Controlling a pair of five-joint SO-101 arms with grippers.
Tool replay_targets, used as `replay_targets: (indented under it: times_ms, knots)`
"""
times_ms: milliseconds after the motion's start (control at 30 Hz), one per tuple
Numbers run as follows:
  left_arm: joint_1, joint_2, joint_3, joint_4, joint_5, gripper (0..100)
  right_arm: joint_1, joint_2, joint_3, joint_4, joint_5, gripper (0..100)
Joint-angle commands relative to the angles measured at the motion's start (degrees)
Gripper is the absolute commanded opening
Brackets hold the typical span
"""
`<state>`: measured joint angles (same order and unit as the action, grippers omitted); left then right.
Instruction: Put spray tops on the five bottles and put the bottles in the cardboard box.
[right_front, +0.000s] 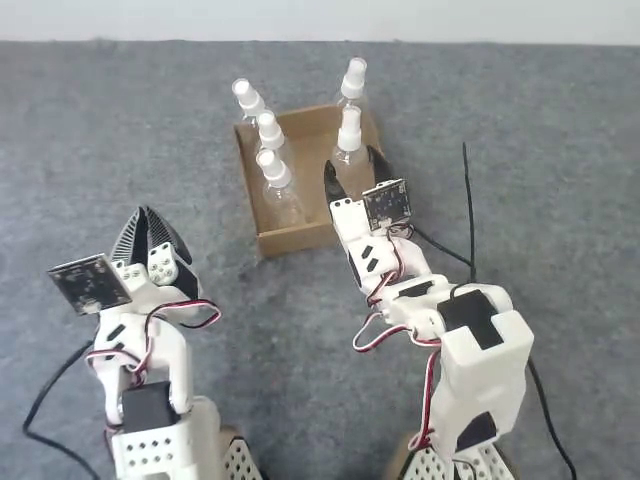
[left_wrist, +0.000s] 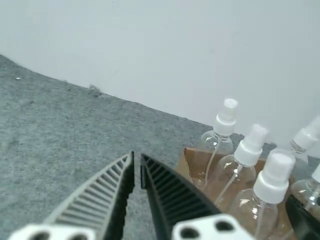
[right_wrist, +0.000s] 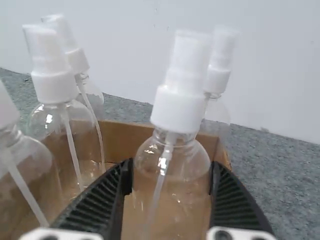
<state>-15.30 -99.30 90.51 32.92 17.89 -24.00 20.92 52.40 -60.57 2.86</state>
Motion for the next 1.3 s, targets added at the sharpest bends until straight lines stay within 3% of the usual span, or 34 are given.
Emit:
replay_targets:
  times_ms: [0, 200, 400, 1267]
  knots:
    - [-0.18, -0.97, -0.66, -1.67, -0.53, 1, 0.66, -0.75, -2.2, -0.48, 1.93, 16.3]
    - [-0.18, -0.97, -0.66, -1.67, -0.53, 1, 0.4, -0.84, -2.2, -0.48, 5.89, 16.5]
    - [-0.18, -0.97, -0.66, -1.67, -0.53, 1, 0.4, -1.01, -1.49, -0.4, 6.07, 24.4]
    - [-0.18, -0.97, -0.66, -1.67, -0.53, 2, 0.75, -10.51, 8.35, -0.84, 5.71, 24.3]
